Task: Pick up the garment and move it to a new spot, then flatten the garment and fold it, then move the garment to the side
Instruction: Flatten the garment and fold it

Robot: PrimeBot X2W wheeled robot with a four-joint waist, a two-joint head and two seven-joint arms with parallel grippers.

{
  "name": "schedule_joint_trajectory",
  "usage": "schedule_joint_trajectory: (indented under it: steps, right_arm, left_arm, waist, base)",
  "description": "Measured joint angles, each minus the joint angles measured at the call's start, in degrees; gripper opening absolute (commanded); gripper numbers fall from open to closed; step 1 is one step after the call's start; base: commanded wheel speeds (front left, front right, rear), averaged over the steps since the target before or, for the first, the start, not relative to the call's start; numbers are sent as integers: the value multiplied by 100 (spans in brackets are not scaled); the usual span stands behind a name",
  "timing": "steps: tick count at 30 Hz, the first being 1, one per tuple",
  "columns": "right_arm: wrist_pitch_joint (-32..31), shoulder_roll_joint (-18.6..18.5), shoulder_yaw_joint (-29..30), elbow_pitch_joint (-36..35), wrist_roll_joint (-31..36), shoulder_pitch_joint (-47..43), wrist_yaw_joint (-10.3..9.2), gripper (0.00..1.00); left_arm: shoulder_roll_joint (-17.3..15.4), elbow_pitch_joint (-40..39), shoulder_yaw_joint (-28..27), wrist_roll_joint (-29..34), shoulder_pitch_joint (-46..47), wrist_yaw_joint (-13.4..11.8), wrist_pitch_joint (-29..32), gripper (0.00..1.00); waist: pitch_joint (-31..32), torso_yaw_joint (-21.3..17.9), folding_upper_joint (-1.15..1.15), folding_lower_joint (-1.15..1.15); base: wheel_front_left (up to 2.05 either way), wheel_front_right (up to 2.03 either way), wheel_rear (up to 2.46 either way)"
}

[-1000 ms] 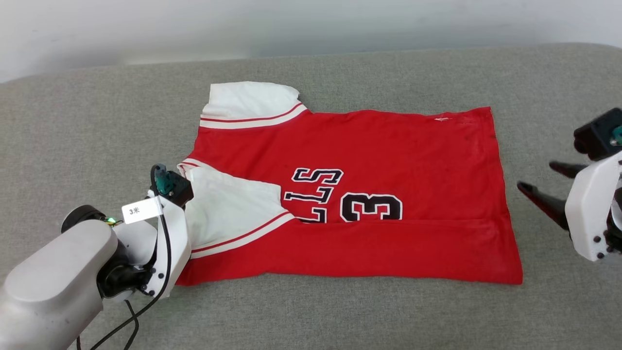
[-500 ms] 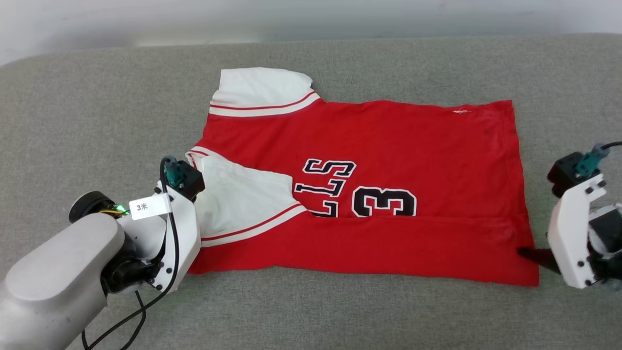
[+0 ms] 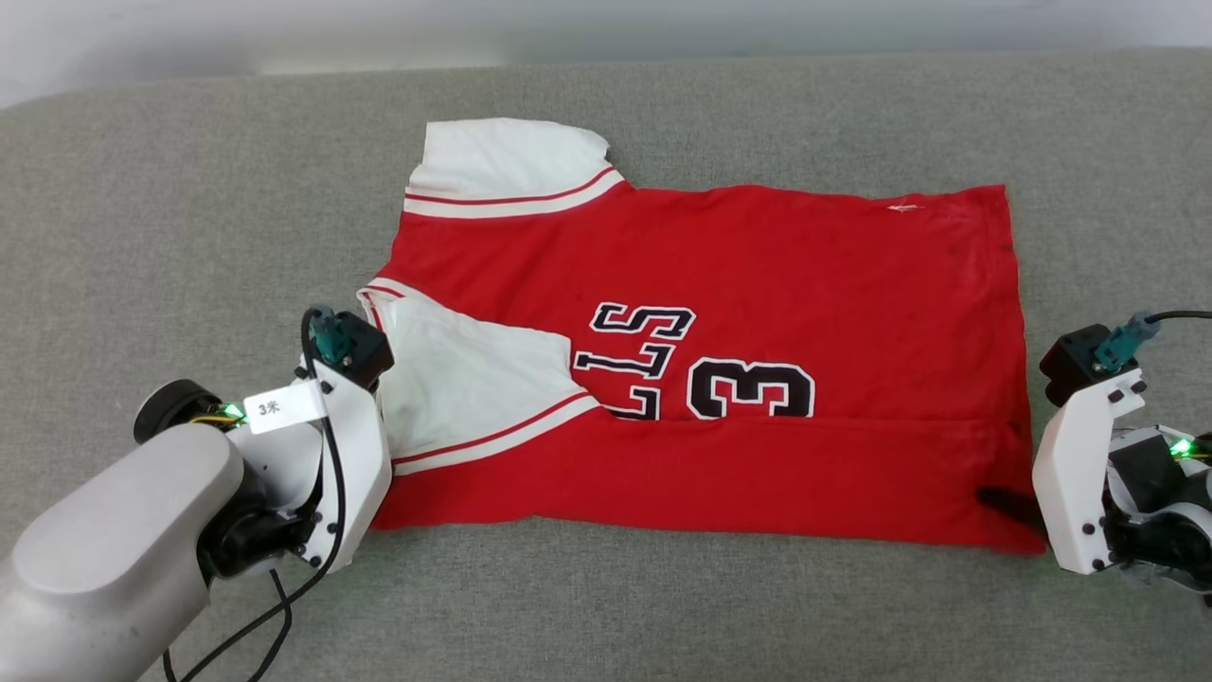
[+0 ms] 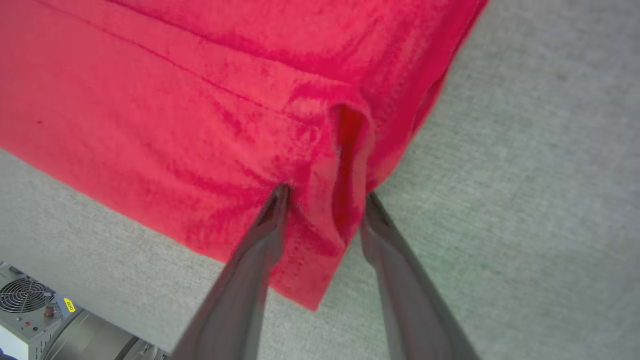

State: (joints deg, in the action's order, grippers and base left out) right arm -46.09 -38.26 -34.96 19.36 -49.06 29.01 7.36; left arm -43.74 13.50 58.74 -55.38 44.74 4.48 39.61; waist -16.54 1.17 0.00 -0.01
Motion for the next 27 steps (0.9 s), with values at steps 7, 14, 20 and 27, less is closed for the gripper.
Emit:
schedule_joint_trajectory:
  steps: [7,14,20,27]
  right_arm:
    - [426,-205,-270,-236,-163,57,14,0]
    - [545,-910,-368,-954,-404,-112,15,0]
    - [528,-1335,-341,-1424,-591,-680,16,0]
    - [476,-1244,-253,-1319,-552,-1099,16,0]
  left_arm:
    - [-55,31,-10,-174,-274,0,-154,0]
    - [-353,-330,22,-305,-629,-49,-156,0]
    - [-509,-749,157,-389,-1033,-181,-121,0]
    - [-545,-813,212,-512,-1378,-365,-205,0]
  waist:
    - [360,-49,0,1]
    - [791,-65,0,1]
    - [969,-38,0,1]
    - [847,-92,0,1]
  base:
    - [0,0,0]
    - [0,0,0]
    - [0,0,0]
    - [0,0,0]
